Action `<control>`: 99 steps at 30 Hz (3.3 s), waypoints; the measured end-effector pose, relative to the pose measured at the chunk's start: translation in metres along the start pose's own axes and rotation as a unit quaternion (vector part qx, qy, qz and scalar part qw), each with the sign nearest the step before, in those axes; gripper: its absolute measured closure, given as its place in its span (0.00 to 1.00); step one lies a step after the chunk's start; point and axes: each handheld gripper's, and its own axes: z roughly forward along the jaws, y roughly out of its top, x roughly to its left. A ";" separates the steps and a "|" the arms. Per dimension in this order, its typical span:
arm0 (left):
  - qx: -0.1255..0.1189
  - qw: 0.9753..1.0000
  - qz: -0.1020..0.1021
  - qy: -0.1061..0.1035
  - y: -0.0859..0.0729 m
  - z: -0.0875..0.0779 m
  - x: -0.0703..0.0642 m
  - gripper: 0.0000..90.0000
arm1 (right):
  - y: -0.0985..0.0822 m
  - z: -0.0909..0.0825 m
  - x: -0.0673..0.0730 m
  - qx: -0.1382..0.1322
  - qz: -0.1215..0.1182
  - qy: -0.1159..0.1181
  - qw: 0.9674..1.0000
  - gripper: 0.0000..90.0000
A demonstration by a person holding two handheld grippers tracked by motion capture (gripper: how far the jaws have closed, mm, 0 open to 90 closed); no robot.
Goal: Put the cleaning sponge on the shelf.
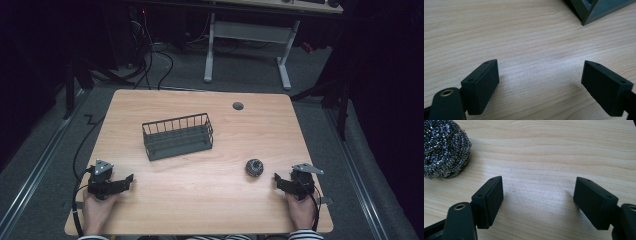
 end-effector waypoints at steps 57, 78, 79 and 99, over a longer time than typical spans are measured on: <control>-0.044 0.997 0.015 -0.067 0.102 -0.044 -0.023 0.29 | -0.001 -0.001 0.002 -0.005 -0.005 0.005 1.000 0.32; -0.020 0.998 -0.004 -0.065 0.139 -0.003 -0.024 0.28 | -0.001 -0.001 0.002 -0.005 -0.005 0.005 1.000 0.32; -0.020 0.998 -0.004 -0.065 0.139 -0.003 -0.024 0.28 | -0.001 -0.001 0.002 -0.004 -0.005 0.004 1.000 0.32; 0.013 0.998 0.017 -0.054 0.138 0.032 -0.038 0.59 | -0.001 -0.001 0.002 -0.004 -0.005 0.005 1.000 0.32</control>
